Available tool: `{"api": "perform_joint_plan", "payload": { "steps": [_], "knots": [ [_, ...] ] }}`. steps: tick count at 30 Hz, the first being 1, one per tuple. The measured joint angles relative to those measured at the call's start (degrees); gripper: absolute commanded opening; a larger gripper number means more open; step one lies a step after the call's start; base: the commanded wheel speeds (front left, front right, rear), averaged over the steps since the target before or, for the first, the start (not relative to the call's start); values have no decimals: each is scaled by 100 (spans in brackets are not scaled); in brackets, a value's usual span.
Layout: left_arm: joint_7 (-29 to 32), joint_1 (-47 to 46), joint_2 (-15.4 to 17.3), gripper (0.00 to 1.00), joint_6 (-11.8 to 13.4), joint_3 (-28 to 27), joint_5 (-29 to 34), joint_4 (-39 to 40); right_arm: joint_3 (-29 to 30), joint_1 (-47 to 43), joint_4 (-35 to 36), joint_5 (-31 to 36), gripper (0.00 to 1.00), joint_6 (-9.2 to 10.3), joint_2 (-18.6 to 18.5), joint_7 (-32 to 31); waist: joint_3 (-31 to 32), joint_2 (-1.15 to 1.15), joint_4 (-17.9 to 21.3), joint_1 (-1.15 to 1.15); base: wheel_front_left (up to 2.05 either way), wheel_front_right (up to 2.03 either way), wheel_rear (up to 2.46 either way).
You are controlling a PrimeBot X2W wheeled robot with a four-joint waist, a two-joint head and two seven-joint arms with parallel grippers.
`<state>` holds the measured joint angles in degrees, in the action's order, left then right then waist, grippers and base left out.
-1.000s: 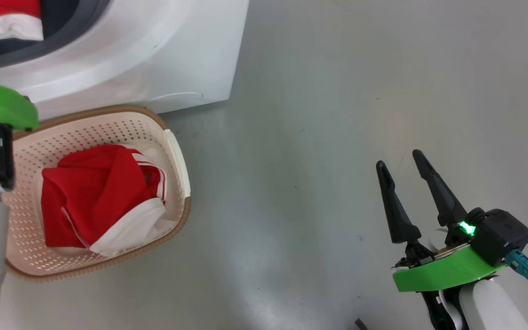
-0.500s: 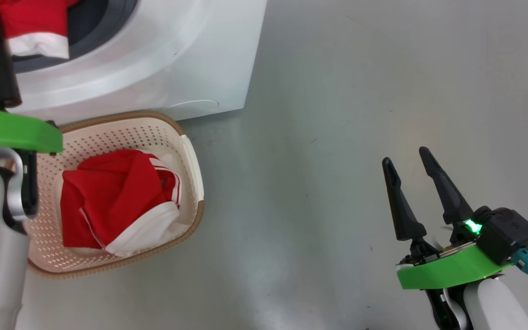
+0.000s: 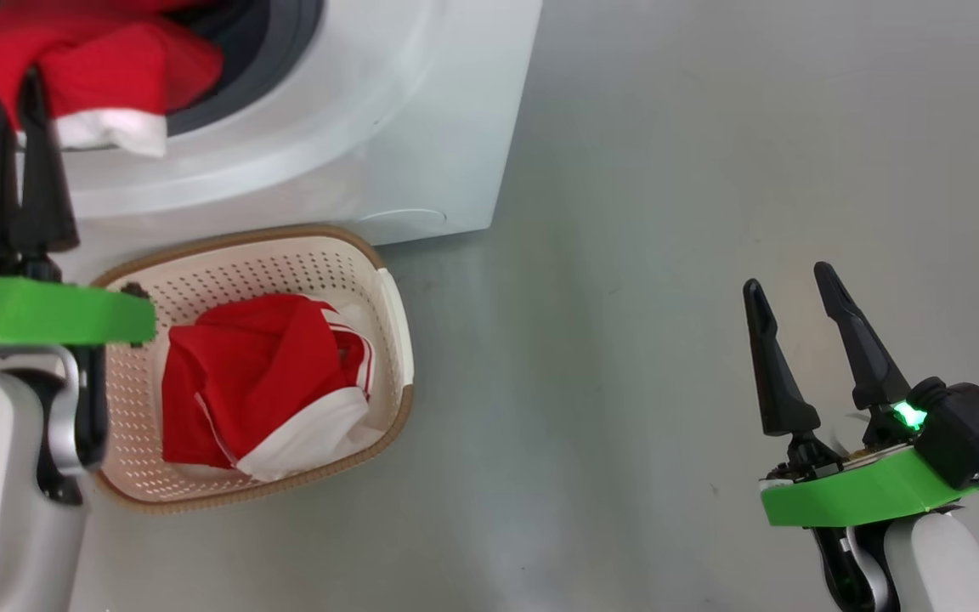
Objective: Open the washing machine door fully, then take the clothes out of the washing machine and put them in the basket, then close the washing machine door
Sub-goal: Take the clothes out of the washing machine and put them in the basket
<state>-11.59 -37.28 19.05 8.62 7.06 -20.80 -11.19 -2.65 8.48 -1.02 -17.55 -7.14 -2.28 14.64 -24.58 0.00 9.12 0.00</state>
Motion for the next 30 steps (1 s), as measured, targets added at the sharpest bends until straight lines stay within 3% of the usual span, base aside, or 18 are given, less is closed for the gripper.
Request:
{"api": "perform_joint_plan", "payload": {
  "steps": [18, 24, 30],
  "knots": [
    [396, 1338, -30, 0, 400, 231, -2, 1686, 154, -141, 109, 97, 100, 0, 0, 0, 474, 0, -454, 1, 0, 0, 0],
    [530, 1602, -80, 0, 448, 260, -102, 1731, 146, -141, 121, 97, 100, 0, 0, 0, 474, 0, -464, 0, 0, 0, 0],
    [498, 1656, -263, 0, 444, 383, -221, 1225, 127, -140, 135, 97, 100, 0, -1, 0, 408, 0, -409, 0, 0, 0, 0]
  ]
}}
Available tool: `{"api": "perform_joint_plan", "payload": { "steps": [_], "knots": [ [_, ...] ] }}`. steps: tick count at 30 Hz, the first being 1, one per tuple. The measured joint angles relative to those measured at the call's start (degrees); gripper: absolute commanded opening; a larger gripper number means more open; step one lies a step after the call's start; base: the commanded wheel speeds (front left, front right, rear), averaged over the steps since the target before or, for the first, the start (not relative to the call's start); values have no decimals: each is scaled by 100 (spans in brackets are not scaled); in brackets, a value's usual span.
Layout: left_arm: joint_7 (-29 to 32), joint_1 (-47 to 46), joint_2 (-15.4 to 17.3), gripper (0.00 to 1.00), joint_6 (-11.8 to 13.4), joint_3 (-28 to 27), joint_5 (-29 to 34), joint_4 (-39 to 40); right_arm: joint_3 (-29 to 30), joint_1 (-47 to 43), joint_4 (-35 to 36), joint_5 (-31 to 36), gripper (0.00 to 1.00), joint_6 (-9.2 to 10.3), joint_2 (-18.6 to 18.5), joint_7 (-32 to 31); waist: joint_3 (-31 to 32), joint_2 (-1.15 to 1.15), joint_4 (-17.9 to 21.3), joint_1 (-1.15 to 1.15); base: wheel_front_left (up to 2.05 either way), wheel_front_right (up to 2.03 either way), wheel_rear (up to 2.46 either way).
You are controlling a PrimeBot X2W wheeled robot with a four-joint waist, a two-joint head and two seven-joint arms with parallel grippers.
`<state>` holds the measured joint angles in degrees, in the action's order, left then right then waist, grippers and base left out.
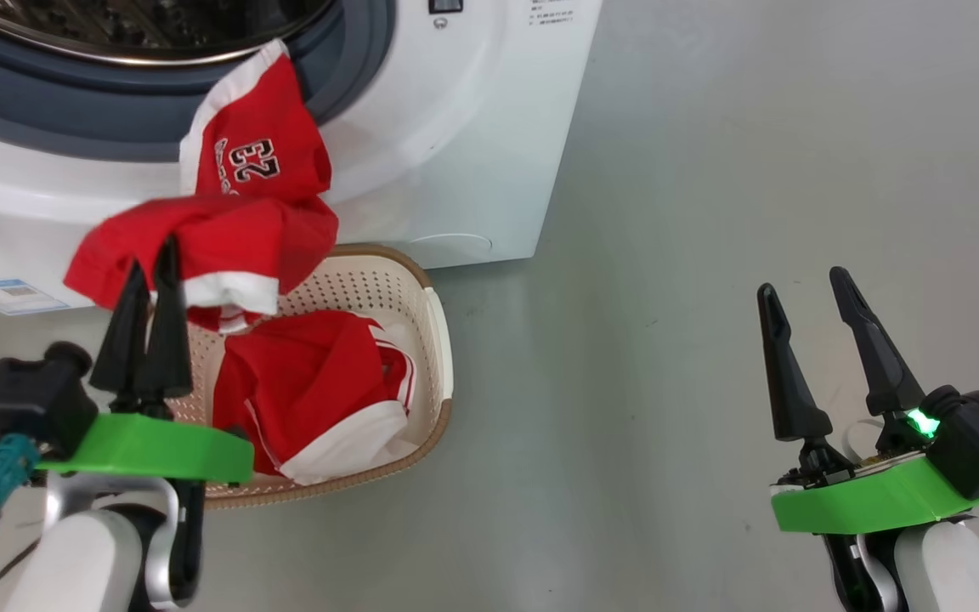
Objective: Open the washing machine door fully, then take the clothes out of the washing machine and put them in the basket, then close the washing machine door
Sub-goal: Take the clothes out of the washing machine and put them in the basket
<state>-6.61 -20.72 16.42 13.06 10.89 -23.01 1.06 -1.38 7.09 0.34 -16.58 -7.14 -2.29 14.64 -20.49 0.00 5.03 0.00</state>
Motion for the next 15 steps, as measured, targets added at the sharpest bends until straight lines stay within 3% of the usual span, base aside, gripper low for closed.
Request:
{"api": "perform_joint_plan", "payload": {
  "steps": [8, 15],
  "knots": [
    [-255, -86, -197, 0, -258, 49, -271, -1344, -77, 12, 12, 0, 100, 0, -1, 0, -184, 0, 77, 0, 0, 0, 0],
    [-466, -697, -436, 0, -520, 100, -392, -2695, -127, 41, 10, -7, 100, 0, -1, 0, -432, 0, 157, 0, 0, 0, 0]
  ]
}}
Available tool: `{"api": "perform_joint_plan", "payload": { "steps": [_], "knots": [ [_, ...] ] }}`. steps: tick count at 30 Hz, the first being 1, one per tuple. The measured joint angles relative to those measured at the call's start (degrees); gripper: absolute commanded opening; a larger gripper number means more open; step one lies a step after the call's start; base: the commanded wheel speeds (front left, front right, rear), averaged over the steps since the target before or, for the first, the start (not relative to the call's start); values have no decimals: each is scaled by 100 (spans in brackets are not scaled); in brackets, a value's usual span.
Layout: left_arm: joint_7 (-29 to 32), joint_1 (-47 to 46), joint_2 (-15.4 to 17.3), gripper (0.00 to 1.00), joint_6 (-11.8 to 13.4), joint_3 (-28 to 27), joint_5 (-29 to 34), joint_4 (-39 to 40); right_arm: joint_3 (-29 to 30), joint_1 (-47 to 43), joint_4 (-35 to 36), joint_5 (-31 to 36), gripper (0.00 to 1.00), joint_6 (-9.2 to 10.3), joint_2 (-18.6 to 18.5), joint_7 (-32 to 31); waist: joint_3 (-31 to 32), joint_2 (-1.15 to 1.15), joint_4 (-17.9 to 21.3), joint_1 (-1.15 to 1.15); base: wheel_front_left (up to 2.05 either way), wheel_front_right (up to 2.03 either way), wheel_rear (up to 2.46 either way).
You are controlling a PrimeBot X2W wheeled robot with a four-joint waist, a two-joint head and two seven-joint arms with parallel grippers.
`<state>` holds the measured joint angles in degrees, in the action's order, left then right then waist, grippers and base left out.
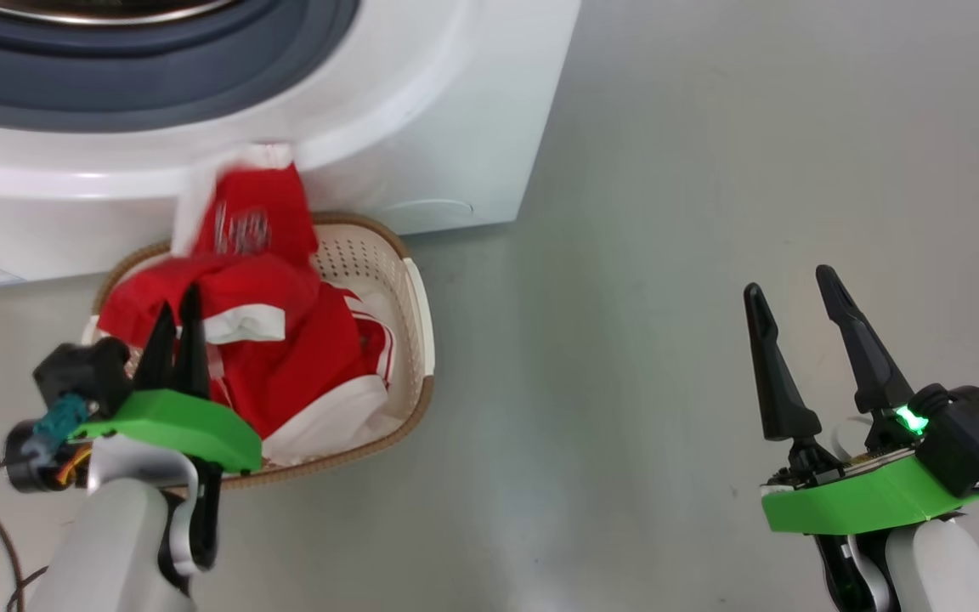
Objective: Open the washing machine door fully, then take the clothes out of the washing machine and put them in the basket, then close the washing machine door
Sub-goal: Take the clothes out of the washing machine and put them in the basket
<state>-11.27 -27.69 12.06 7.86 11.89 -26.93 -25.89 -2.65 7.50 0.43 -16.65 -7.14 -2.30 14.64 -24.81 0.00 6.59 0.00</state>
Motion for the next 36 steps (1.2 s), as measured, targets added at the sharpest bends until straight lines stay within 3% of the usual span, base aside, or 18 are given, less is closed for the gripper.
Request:
{"api": "perform_joint_plan", "payload": {
  "steps": [13, 18, 28, 36],
  "knots": [
    [-253, -1137, -263, 0, -433, -123, -234, -2548, -182, 245, -40, -77, 100, 0, -8, 0, -493, 0, 266, 0, 0, 0, 0],
    [-281, -1490, -265, 0, -494, -178, -248, -3304, -211, 382, -57, -157, 100, 0, -8, 0, -694, 0, 412, 0, 0, 0, 0],
    [-260, -1855, -220, 0, -595, -122, -242, -4361, -372, 469, -133, -324, 100, 0, -8, 0, -973, 0, 737, 0, 0, 0, 0],
    [-138, -1874, -148, 0, -595, 20, -179, -4693, -398, 483, -165, -394, 100, 0, -8, 0, -1147, 0, 977, 0, 0, 0, 0]
  ]
}}
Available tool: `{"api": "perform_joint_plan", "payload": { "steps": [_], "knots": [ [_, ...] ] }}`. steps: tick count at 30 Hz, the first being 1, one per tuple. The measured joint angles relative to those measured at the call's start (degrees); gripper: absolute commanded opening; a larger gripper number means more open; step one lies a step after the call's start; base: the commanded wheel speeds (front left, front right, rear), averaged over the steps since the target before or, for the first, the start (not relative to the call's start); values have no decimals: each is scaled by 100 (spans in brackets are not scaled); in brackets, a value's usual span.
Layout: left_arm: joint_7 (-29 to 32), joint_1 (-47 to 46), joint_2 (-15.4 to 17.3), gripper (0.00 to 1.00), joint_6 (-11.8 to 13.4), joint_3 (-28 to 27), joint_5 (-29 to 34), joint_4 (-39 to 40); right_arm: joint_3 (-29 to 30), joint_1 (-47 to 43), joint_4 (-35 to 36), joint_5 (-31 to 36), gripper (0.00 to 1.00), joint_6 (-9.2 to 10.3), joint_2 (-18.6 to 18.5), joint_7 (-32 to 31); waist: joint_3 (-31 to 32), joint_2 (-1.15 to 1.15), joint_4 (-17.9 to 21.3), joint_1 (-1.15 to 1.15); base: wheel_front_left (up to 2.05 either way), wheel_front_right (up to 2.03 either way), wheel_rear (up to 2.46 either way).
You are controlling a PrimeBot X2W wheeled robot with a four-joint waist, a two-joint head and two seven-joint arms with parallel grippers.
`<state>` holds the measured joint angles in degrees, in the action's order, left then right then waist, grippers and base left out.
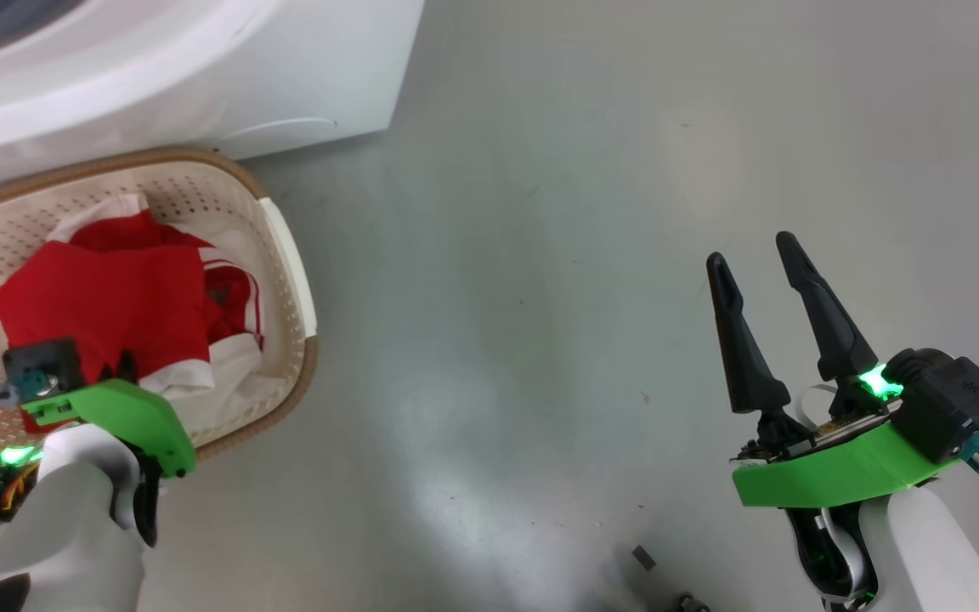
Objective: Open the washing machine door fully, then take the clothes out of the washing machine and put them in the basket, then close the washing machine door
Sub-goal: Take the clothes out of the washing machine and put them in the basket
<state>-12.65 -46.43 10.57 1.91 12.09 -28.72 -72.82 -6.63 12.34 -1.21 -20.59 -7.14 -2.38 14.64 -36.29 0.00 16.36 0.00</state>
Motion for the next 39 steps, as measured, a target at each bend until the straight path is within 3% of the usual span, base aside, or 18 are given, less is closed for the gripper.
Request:
{"api": "perform_joint_plan", "payload": {
  "steps": [9, 11, 12, 14, 16, 31, 39],
  "knots": [
    [194, -108, 58, 0, 25, 73, 0, -90, -7, 135, -10, 0, 100, 0, 2, 0, -164, 0, 78, 0, 0, 0, 0],
    [170, -152, 55, 21, 25, 88, 0, -99, -8, 135, -22, -1, 100, 0, 1, 0, -169, 0, 63, 0, 0, 0, 0],
    [163, -187, 54, 25, 25, 91, 0, -104, -10, 135, -30, -1, 100, 0, 1, 0, -168, 0, 54, 0, 0, 0, 0],
    [140, -221, 38, 58, 25, 86, -8, -105, -15, 136, -47, -2, 100, 0, 2, 0, -155, 0, 37, 0, 0, 0, 0],
    [134, -221, -5, 100, 25, 93, -11, -119, -15, 136, -75, -2, 100, 0, 2, 0, -123, 0, 14, 0, 0, 0, 0],
    [-157, -159, -242, 100, -51, 114, -62, 76, 45, 133, -153, 10, 100, 0, 0, 0, 301, 0, -231, 0, 0, 0, 0],
    [-164, 231, -265, 100, -102, 24, -9, 946, 97, 83, -210, 64, 100, 0, -2, 0, 647, 0, -425, 0, 0, 0, 0]
  ]
}}
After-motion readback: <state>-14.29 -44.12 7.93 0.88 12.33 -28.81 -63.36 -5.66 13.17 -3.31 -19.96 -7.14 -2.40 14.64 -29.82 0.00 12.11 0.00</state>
